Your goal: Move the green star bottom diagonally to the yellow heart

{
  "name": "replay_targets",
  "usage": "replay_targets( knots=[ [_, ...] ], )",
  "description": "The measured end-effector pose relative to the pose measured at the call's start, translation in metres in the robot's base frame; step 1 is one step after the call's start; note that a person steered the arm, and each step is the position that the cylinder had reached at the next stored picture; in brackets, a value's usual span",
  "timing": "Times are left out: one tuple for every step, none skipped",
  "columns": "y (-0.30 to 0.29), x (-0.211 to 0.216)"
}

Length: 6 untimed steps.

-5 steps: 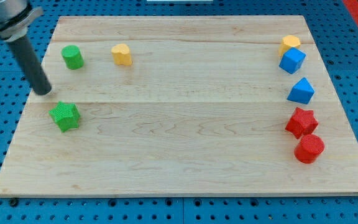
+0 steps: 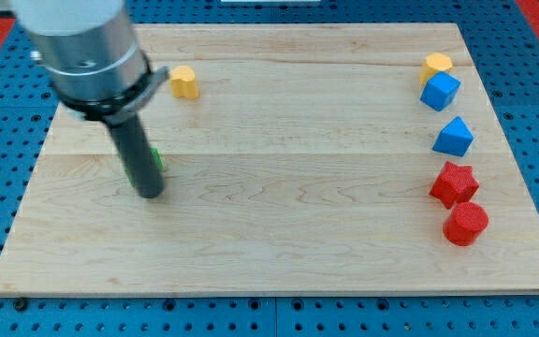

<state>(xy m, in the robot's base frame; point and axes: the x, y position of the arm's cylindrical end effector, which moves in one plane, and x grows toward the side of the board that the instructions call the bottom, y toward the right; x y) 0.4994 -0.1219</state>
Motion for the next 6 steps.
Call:
replay_targets(
  knots=[
    [0.043, 0.005],
    [0.041, 0.013],
    [0.012, 0.03],
    [-0.029, 0.038],
    [-0.073, 0.038],
    [-0.104, 0.004]
  ],
)
